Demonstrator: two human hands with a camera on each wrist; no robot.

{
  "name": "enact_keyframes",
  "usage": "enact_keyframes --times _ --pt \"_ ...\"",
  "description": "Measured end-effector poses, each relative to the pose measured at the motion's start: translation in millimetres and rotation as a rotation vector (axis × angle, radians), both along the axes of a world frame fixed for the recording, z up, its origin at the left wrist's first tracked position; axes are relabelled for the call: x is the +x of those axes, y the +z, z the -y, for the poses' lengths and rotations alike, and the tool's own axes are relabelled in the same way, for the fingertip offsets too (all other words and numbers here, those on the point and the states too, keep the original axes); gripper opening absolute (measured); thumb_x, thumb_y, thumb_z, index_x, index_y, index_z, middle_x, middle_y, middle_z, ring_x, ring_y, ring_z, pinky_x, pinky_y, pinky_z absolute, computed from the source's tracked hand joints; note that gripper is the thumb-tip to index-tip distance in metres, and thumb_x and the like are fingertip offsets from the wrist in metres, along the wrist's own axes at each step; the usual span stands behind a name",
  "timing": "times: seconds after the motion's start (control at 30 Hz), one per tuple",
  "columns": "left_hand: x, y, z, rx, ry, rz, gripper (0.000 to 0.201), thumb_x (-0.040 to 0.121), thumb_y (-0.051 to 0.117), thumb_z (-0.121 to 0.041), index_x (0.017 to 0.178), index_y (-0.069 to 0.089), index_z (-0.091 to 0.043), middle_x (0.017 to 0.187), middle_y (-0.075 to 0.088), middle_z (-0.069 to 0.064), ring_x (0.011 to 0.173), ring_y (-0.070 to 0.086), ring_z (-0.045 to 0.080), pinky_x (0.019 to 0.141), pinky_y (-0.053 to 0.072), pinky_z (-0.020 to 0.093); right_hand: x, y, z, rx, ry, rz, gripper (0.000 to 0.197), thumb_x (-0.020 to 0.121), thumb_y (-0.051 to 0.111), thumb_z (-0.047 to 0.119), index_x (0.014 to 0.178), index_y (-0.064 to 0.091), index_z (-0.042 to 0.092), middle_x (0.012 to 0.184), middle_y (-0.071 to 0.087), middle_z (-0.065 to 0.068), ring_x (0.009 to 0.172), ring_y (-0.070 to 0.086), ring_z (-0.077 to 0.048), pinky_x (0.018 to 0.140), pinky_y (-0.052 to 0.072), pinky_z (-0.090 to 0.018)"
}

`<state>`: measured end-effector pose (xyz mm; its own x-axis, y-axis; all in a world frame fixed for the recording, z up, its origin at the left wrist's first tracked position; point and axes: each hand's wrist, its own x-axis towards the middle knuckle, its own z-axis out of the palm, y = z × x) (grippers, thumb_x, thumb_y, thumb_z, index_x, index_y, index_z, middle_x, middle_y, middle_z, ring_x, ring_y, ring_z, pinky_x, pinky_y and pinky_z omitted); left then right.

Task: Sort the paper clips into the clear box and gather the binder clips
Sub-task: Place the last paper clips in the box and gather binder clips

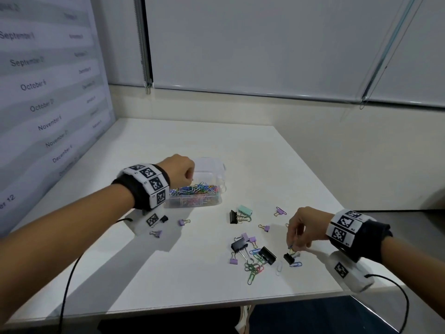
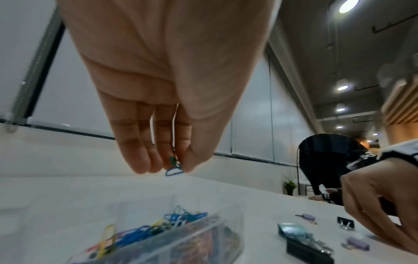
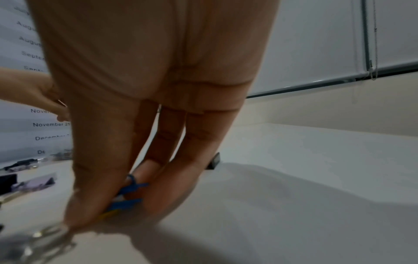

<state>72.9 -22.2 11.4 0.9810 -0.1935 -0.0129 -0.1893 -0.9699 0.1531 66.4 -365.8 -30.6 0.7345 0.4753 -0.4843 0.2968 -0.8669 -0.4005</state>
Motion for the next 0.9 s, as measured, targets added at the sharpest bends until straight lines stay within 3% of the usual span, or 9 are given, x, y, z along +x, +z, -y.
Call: enact_keyframes --times 0.2,0.3,0.37,0.43,0.5,0.6,0.67,0.77,0.9 --pt "-3 -13 -5 0.029 0.062 -0.069 0.017 0.091 0.052 -0.012 0.1 0.065 -0.005 0.109 0.066 0.009 0.102 0.06 0.024 0.085 0.047 0.031 -5 -6 -11 -0.017 0.033 0.085 0.018 0.079 0.069 0.012 0.069 0.062 0.024 0.066 0.063 0.006 0.045 0.057 0.0 0.063 0.055 -0.022" --pt "-5 -16 -1 0.012 0.066 -0.071 0.021 0.093 0.049 -0.014 0.105 0.065 -0.007 0.114 0.064 0.009 0.105 0.059 0.024 0.087 0.045 0.03 -8 -11 -15 -0.111 0.105 0.117 0.02 0.084 0.06 0.015 0.071 0.052 0.028 0.073 0.063 0.006 0.054 0.061 0.0 0.07 0.052 -0.025" --pt "-7 -16 6 -0.008 0.032 -0.049 0.023 0.094 0.048 -0.016 0.108 0.064 -0.008 0.117 0.061 0.008 0.107 0.057 0.024 0.087 0.043 0.029 -6 -14 -16 -0.167 0.144 0.112 0.021 0.087 0.055 0.018 0.072 0.047 0.03 0.087 0.069 -0.004 0.075 0.069 -0.017 0.074 0.052 -0.028" --pt "-10 -18 16 -0.022 -0.024 -0.013 0.023 0.093 0.048 -0.017 0.11 0.064 -0.01 0.118 0.059 0.008 0.108 0.056 0.024 0.086 0.04 0.027 -4 -15 -17 -0.206 0.152 0.102 0.021 0.088 0.053 0.019 0.072 0.046 0.031 0.093 0.069 -0.007 0.084 0.068 -0.027 0.076 0.053 -0.031" --pt "-14 -21 26 -0.03 -0.076 0.011 0.023 0.092 0.049 -0.017 0.11 0.064 -0.011 0.118 0.058 0.008 0.108 0.055 0.023 0.085 0.038 0.025 -2 -14 -20 -0.2 0.143 0.119 0.021 0.087 0.055 0.019 0.072 0.047 0.031 0.09 0.067 -0.002 0.081 0.068 -0.024 0.074 0.052 -0.027" --pt "-18 -26 33 -0.007 -0.102 0.001 0.026 0.092 0.051 -0.022 0.111 0.062 -0.011 0.118 0.058 0.008 0.111 0.053 0.024 0.089 0.039 0.027 -2 -12 -24 -0.151 0.129 0.189 0.018 0.085 0.061 0.018 0.074 0.052 0.029 0.072 0.057 0.014 0.063 0.058 0.0 0.062 0.044 -0.009" --pt "-19 -29 29 0.006 -0.094 -0.011 0.028 0.092 0.052 -0.025 0.113 0.062 -0.011 0.118 0.057 0.008 0.111 0.053 0.024 0.09 0.039 0.028 -1 -10 -30 -0.147 0.144 0.219 0.019 0.084 0.062 0.018 0.072 0.052 0.029 0.067 0.052 0.019 0.055 0.052 0.007 0.058 0.039 -0.005" --pt "-20 -32 19 0.01 -0.077 -0.019 0.027 0.091 0.054 -0.025 0.114 0.061 -0.014 0.118 0.056 0.007 0.111 0.052 0.023 0.09 0.038 0.027 2 -12 -39 -0.178 0.183 0.201 0.024 0.087 0.06 0.019 0.07 0.048 0.031 0.069 0.051 0.018 0.058 0.052 0.004 0.061 0.038 -0.008" --pt "-24 -38 6 -0.008 -0.045 -0.034 0.026 0.092 0.054 -0.022 0.117 0.059 -0.014 0.118 0.055 0.007 0.11 0.052 0.024 0.088 0.038 0.027 6 -12 -53 -0.259 0.238 0.204 0.012 0.09 0.054 0.022 0.08 0.048 0.024 0.086 0.052 0.007 0.083 0.049 -0.012 0.075 0.038 -0.021"
